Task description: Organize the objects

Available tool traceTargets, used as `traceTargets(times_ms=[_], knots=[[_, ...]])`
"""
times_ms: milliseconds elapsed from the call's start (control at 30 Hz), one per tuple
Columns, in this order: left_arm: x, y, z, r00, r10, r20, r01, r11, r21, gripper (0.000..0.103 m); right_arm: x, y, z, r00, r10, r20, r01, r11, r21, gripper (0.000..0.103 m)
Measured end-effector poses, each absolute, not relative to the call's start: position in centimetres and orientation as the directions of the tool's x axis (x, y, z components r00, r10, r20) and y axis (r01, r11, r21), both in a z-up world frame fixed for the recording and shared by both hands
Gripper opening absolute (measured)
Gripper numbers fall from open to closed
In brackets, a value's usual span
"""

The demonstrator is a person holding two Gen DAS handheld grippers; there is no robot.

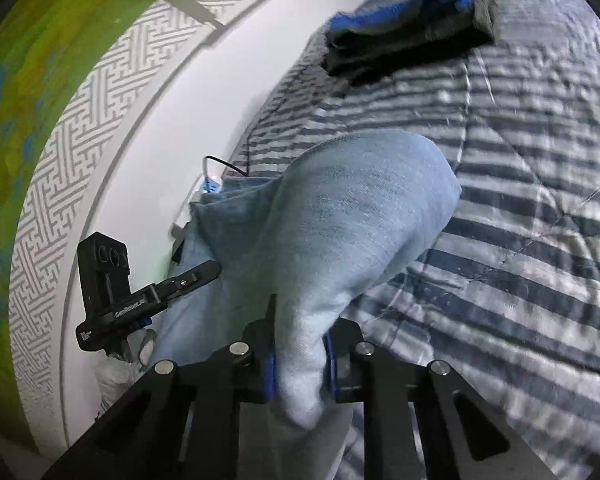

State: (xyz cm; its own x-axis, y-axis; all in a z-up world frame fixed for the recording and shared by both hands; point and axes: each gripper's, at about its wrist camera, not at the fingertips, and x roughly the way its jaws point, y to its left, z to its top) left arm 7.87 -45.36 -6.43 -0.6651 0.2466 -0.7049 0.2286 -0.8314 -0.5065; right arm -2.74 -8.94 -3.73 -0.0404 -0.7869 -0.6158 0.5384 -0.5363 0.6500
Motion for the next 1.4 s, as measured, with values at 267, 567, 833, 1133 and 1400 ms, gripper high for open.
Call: traceTargets(times_ms=[267, 567, 833, 1133, 1400], knots=[[9.8, -41.9, -4.7, -0.663, 0.335, -0.670, 0.165, -0.807, -0.567, 0.024, 0.6, -6.4, 0.9, -0.110, -0.746, -0.657, 0.584, -0.583, 0.565, 0.014], [6.7, -34.1, -6.0, -0.551, 0.265, -0.791, 0.092, -0.923, -0.373, 0.089, -0.5, 1.4, -2.4, -0.116, -0.669, -0.734, 0.453, -0.694, 0.560, 0.014], [5.0, -35.0, -7.8, -0.512, 0.354, -0.783, 0.076, -0.889, -0.452, 0.095, -2.3, 3.9, -4.3, -0.107, -0.645, -0.757, 0.399, -0.725, 0.561, 0.042], [5.0, -34.3, -7.3, -0.537, 0.357, -0.765, 0.079, -0.881, -0.467, 0.050, -3.9, 2.1, -7.2, -0.056, -0.735, -0.675, 0.336, -0.651, 0.681, 0.025], [6.6, -32.2, -2.6, -0.613, 0.266, -0.744, 0.071, -0.919, -0.387, 0.024, 1.2, 0.1, 1.6, -0.251, -0.616, -0.747, 0.621, -0.694, 0.364, 0.014]])
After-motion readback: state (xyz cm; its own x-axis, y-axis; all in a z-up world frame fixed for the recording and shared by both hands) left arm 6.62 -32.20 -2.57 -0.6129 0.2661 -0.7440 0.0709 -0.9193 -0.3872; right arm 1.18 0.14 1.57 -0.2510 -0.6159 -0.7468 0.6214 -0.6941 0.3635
